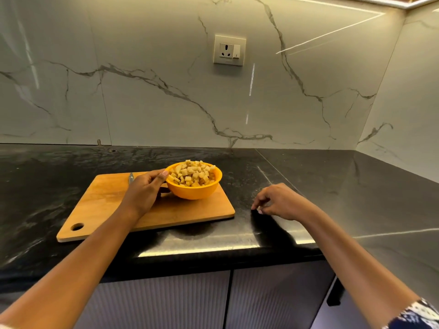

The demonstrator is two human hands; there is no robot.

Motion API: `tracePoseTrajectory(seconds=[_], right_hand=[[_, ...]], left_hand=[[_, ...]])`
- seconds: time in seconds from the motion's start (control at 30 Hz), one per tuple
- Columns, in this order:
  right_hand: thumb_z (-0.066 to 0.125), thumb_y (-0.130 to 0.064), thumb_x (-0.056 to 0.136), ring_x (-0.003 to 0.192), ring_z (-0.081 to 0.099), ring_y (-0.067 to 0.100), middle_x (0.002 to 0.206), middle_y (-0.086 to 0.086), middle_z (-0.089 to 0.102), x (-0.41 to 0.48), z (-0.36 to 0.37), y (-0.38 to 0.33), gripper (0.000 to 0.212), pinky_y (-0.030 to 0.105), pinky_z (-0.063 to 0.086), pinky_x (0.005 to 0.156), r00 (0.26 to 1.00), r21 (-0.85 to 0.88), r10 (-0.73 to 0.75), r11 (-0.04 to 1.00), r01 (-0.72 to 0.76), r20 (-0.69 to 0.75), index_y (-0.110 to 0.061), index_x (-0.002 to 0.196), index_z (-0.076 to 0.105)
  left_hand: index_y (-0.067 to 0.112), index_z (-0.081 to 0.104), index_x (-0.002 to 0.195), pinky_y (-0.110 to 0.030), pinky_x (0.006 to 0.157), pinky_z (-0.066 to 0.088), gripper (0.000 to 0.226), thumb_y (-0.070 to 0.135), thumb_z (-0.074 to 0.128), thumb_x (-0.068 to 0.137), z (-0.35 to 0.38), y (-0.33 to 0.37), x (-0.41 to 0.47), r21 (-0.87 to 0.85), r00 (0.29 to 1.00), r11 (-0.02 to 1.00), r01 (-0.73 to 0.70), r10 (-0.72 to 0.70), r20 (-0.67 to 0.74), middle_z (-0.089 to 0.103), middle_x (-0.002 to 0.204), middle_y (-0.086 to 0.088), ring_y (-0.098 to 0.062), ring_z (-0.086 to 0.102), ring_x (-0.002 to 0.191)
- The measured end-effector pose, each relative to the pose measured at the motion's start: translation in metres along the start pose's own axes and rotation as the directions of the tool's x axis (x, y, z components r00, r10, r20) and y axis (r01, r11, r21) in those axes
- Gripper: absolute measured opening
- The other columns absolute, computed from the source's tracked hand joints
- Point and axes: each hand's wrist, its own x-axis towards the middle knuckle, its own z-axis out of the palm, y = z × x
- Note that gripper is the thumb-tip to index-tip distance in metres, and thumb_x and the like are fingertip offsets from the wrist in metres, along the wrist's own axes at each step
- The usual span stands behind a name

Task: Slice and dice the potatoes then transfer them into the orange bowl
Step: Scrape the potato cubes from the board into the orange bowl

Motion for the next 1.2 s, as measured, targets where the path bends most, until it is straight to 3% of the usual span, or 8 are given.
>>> tracePoseTrajectory(seconds=[0.2, 0.3, 0.47, 0.57, 0.83, 0.97, 1.07, 1.2], right_hand=[[0.070, 0.001, 0.078, 0.073, 0.068, 0.009, 0.082, 0.003, 0.074, 0.017, -0.007, -0.002, 0.014, 0.018, 0.055, 0.073, 0.979, 0.254, 0.183, 0.946, -0.199, 0.087, -0.012, 0.082, 0.075], [0.067, 0.006, 0.081, 0.070, 0.067, 0.011, 0.081, 0.008, 0.071, 0.030, -0.020, -0.001, 0.013, 0.020, 0.058, 0.070, 0.949, 0.566, 0.273, 0.762, -0.314, 0.160, -0.007, 0.081, 0.071], [0.060, 0.008, 0.086, 0.068, 0.066, 0.008, 0.085, 0.008, 0.067, 0.067, -0.039, -0.051, 0.014, 0.017, 0.056, 0.064, 0.990, 0.887, 0.118, 0.445, -0.122, 0.076, -0.004, 0.086, 0.067], [0.056, 0.007, 0.089, 0.086, 0.064, 0.013, 0.100, 0.009, 0.068, 0.089, -0.037, -0.085, 0.017, 0.023, 0.058, 0.071, 0.992, 0.826, 0.047, 0.551, -0.123, 0.116, -0.005, 0.090, 0.069], [0.056, 0.005, 0.089, 0.084, 0.065, 0.017, 0.098, 0.012, 0.070, 0.069, -0.035, -0.077, 0.025, 0.034, 0.056, 0.083, 0.986, 0.695, 0.146, 0.717, -0.052, -0.078, -0.015, 0.086, 0.069], [0.060, 0.004, 0.085, 0.074, 0.067, 0.014, 0.090, 0.009, 0.072, 0.026, -0.031, -0.030, 0.024, 0.029, 0.058, 0.074, 0.972, 0.350, 0.234, 0.911, -0.220, 0.003, -0.018, 0.080, 0.069], [0.061, 0.006, 0.086, 0.075, 0.067, 0.014, 0.086, 0.009, 0.070, 0.004, -0.022, -0.009, 0.017, 0.021, 0.057, 0.070, 0.939, 0.435, 0.275, 0.834, -0.340, 0.206, -0.007, 0.087, 0.070], [0.059, 0.009, 0.087, 0.073, 0.065, 0.011, 0.087, 0.010, 0.069, 0.002, -0.007, 0.008, 0.016, 0.019, 0.057, 0.069, 0.929, 0.611, 0.338, 0.706, -0.358, 0.154, -0.002, 0.089, 0.070]], left_hand=[[0.008, 0.054, 0.130, 0.001, 0.056, 0.038, 0.039, 0.028, 0.040, 0.100, -0.001, -0.001, 0.001, 0.016, 1.000, 1.000, 0.003, -0.004, 0.016, 0.061, 0.123, -0.007, -0.006, 0.053, 0.094], [0.009, 0.054, 0.131, -0.006, 0.062, 0.037, 0.040, 0.031, 0.040, 0.100, -0.002, -0.002, 0.001, 0.024, 1.000, 1.000, 0.006, -0.006, 0.006, 0.060, 0.126, -0.007, -0.007, 0.052, 0.100], [0.011, 0.055, 0.128, 0.004, 0.073, 0.036, 0.040, 0.032, 0.039, 0.099, -0.003, 0.000, -0.001, -0.003, 1.000, 1.000, 0.024, -0.024, 0.006, 0.059, 0.122, 0.000, -0.007, 0.056, 0.095], [0.014, 0.055, 0.129, -0.034, 0.087, 0.052, 0.044, 0.040, 0.040, 0.097, -0.008, -0.004, 0.001, -0.033, 0.999, 0.999, 0.043, -0.043, 0.014, 0.063, 0.123, -0.007, -0.018, 0.063, 0.100], [0.013, 0.051, 0.134, -0.019, 0.079, 0.041, 0.041, 0.030, 0.045, 0.098, -0.004, 0.000, -0.003, 0.065, 1.000, 0.998, -0.009, 0.009, 0.015, 0.064, 0.119, -0.007, -0.002, 0.057, 0.085], [0.014, 0.051, 0.134, -0.026, 0.091, 0.036, 0.040, 0.031, 0.043, 0.098, -0.003, 0.004, -0.006, 0.107, 1.000, 0.994, -0.015, 0.015, 0.005, 0.063, 0.121, -0.005, -0.003, 0.053, 0.091], [0.014, 0.052, 0.134, -0.033, 0.099, 0.036, 0.041, 0.032, 0.043, 0.098, -0.003, 0.007, -0.007, 0.107, 1.000, 0.994, 0.002, -0.003, 0.003, 0.062, 0.124, -0.006, -0.013, 0.058, 0.104], [0.012, 0.050, 0.135, -0.023, 0.088, 0.029, 0.041, 0.031, 0.042, 0.099, -0.003, 0.010, -0.010, 0.131, 1.000, 0.991, 0.009, -0.011, 0.011, 0.061, 0.125, -0.007, -0.009, 0.054, 0.104]])
